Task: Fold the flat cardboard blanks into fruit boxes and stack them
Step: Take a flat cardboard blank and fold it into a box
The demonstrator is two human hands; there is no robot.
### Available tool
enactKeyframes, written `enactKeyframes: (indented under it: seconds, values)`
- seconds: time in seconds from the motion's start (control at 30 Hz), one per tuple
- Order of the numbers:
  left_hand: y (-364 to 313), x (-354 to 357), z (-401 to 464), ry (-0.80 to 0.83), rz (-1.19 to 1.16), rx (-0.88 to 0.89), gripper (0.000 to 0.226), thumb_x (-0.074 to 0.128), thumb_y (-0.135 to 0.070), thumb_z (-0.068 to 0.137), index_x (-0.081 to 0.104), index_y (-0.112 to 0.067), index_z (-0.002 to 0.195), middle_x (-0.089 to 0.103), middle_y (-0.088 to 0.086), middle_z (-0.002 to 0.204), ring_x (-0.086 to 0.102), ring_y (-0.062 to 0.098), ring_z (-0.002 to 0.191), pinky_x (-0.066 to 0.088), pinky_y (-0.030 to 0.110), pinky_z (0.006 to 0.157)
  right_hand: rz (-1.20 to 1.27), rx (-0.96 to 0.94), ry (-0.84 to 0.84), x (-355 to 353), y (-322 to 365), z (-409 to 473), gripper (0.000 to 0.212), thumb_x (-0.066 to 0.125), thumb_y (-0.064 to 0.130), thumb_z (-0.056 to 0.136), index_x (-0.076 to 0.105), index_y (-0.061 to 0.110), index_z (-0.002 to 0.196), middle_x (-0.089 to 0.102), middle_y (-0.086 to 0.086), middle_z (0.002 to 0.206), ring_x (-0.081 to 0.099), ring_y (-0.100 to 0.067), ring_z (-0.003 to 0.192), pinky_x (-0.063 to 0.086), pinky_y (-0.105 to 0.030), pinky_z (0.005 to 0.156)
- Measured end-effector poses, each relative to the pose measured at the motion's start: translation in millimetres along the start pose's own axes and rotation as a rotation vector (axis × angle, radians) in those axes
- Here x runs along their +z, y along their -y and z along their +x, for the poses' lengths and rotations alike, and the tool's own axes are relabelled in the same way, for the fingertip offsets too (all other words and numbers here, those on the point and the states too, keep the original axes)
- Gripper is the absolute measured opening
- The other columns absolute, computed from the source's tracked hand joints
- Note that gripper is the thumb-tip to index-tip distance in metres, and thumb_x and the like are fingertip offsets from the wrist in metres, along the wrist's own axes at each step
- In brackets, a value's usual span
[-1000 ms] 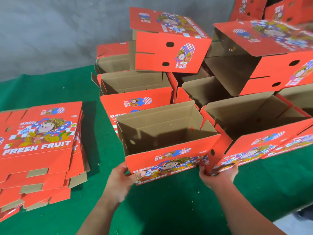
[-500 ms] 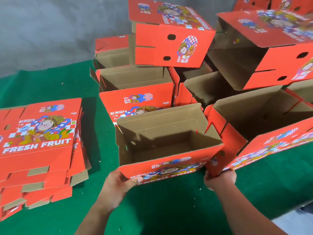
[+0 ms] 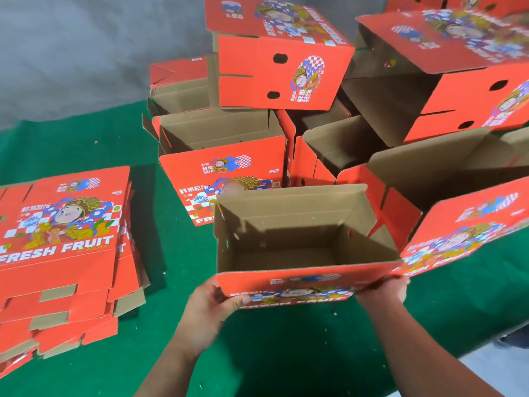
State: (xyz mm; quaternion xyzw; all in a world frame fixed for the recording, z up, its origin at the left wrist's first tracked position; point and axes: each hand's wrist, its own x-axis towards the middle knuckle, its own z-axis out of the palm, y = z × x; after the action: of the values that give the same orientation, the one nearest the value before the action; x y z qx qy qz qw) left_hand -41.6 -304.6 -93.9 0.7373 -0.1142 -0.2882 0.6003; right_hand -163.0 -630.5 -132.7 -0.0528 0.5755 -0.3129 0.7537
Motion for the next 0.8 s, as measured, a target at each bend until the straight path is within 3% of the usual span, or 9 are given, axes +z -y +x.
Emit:
enactKeyframes:
  seconds: [0.07,0.13,0.2,0.3,0.4,0.47,0.5,0.63,0.8]
  values:
    - [-4,14,6,-0.023,0.055,0.034,0.032,0.081,0.005,0.079,0.073,-0.012,0.105,0.08,0.002,0.1,0.075,0.01,0.092,0.055,0.018,0.083,-0.008,-0.019,0.053,5,11,2,0.032,0.047,0.038,0.103,0.067,0.034,0.128,0.074,0.008,0.118,0.068,-0.018,0.112,0.051,-0.041,0.104]
    - [-10,29,13,-0.043,0.114,0.047,0.03,0.084,0.0,0.079,0.073,-0.017,0.102,0.08,-0.004,0.096,0.075,0.008,0.09,0.055,0.016,0.079,0.042,0.1,0.151,10,22,6,0.033,0.063,0.017,0.098,0.069,0.049,0.105,0.074,0.019,0.085,0.07,0.001,0.081,0.057,-0.018,0.078]
    - [-16,45,21,-0.044,0.138,0.031,0.029,0.087,-0.008,0.077,0.073,-0.02,0.1,0.08,-0.007,0.094,0.076,0.009,0.088,0.056,0.019,0.078,0.099,0.12,0.146,4,30,8,0.018,0.059,0.022,0.101,0.069,0.03,0.089,0.072,0.009,0.078,0.067,-0.004,0.072,0.058,-0.023,0.072]
    - [-24,66,33,-0.085,0.169,-0.007,0.028,0.089,-0.02,0.074,0.072,-0.03,0.093,0.078,-0.013,0.089,0.074,0.006,0.081,0.056,0.024,0.074,-0.092,-0.016,0.075,0,35,-4,0.025,0.05,0.039,0.103,0.064,0.023,0.089,0.067,0.001,0.099,0.063,-0.017,0.076,0.052,-0.029,0.061]
    - [-26,82,38,-0.138,0.226,-0.026,0.027,0.089,-0.03,0.071,0.073,-0.029,0.093,0.077,-0.016,0.086,0.073,0.01,0.083,0.058,0.037,0.081,-0.213,-0.032,0.027,1,22,-24,0.027,0.056,0.049,0.097,0.068,0.027,0.108,0.061,0.008,0.114,0.071,-0.014,0.091,0.057,-0.028,0.078]
    - [-27,90,38,-0.165,0.239,-0.023,0.029,0.088,-0.033,0.069,0.073,-0.029,0.094,0.077,-0.017,0.086,0.073,0.01,0.084,0.058,0.04,0.084,-0.22,0.083,0.054,-8,4,-30,0.054,0.059,0.056,0.093,0.056,0.026,0.137,0.052,0.005,0.137,0.063,-0.029,0.121,0.048,-0.047,0.106]
    - [-27,92,37,-0.167,0.25,-0.02,0.029,0.087,-0.034,0.069,0.074,-0.029,0.094,0.077,-0.017,0.085,0.073,0.009,0.084,0.058,0.041,0.085,-0.207,0.162,0.116,-13,-8,-30,0.059,0.059,0.058,0.092,0.053,0.026,0.141,0.05,0.0,0.144,0.061,-0.038,0.123,0.044,-0.053,0.108]
    - [-25,99,29,-0.136,0.272,0.006,0.027,0.09,-0.029,0.071,0.074,-0.032,0.092,0.076,-0.022,0.084,0.072,-0.002,0.081,0.058,0.033,0.081,-0.124,0.403,0.29,-18,-40,-41,0.062,0.054,0.068,0.091,0.055,0.025,0.135,0.053,-0.022,0.14,0.062,-0.052,0.115,0.046,-0.061,0.102]
    - [-34,109,33,-0.049,0.269,0.026,0.03,0.082,-0.04,0.07,0.073,-0.035,0.099,0.077,-0.019,0.09,0.072,0.004,0.086,0.058,0.037,0.084,-0.053,0.242,0.331,-18,-21,-36,0.065,0.061,0.068,0.082,0.057,0.031,0.136,0.053,-0.02,0.136,0.056,-0.05,0.121,0.046,-0.073,0.096]
